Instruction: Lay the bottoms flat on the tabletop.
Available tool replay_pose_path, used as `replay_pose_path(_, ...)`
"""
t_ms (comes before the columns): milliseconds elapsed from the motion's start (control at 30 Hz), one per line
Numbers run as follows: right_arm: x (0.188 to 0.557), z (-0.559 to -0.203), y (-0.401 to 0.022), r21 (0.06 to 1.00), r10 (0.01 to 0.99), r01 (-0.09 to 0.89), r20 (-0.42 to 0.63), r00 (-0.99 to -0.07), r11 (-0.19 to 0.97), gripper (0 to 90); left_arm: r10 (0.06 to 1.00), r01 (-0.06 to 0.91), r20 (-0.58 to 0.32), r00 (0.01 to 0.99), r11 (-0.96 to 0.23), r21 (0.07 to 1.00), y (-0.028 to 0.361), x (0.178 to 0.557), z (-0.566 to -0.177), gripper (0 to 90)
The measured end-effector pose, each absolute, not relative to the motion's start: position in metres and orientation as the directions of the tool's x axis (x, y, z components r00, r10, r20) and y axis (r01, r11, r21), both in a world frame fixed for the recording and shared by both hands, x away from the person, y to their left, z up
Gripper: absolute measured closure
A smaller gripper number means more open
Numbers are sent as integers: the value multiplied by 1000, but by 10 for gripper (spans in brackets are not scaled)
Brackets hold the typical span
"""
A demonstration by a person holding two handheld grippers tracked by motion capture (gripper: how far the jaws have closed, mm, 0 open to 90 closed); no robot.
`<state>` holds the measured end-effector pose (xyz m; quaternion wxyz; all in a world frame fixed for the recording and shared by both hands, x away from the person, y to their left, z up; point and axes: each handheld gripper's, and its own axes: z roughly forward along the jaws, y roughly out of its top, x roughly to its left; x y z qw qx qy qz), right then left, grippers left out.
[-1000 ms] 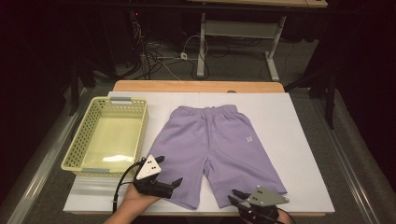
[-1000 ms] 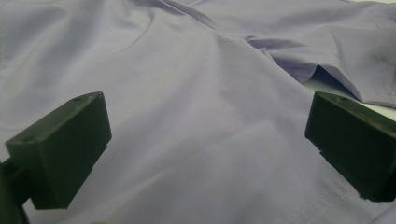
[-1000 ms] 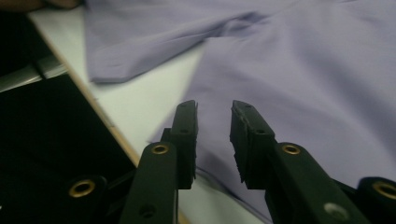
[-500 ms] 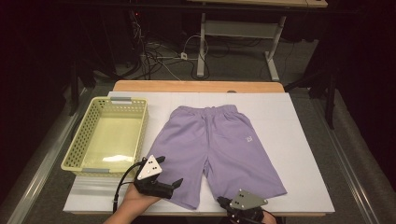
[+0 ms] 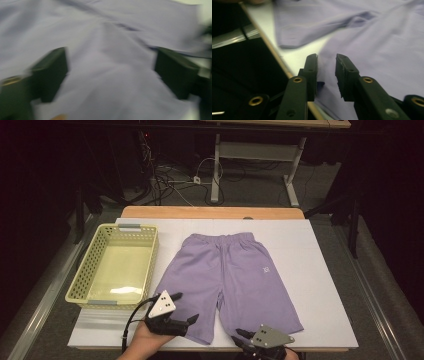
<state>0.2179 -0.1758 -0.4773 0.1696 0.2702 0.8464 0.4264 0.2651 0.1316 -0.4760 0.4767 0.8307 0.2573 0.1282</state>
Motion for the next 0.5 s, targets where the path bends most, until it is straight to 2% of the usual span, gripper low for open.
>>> replay_pose_path(33,220,-477,-180,817,614,316,-58,-787,483,707,520,281,-11,854,-444,850,123,257,-475,360)
replay_pose_path(133,223,-478,-190,823,643,338,-43,-765,457,701,435,254,-7,900,-512,821,99,241,-479,509)
replay_pose_path(200,223,-478,-194,823,653,342,-45,-756,453,690,406,251,-2,914,-561,789,87,236,-485,546)
replay_pose_path(267,223,-477,-198,827,656,342,-43,-753,446,683,399,246,17,917,-598,762,81,233,-490,546)
replay_pose_path(400,220,-474,-205,840,664,334,-41,-747,428,672,409,245,36,912,-613,752,82,232,-494,551)
replay_pose_path(500,221,-473,-210,845,673,338,-35,-739,415,670,422,260,23,906,-599,757,83,233,-495,662)
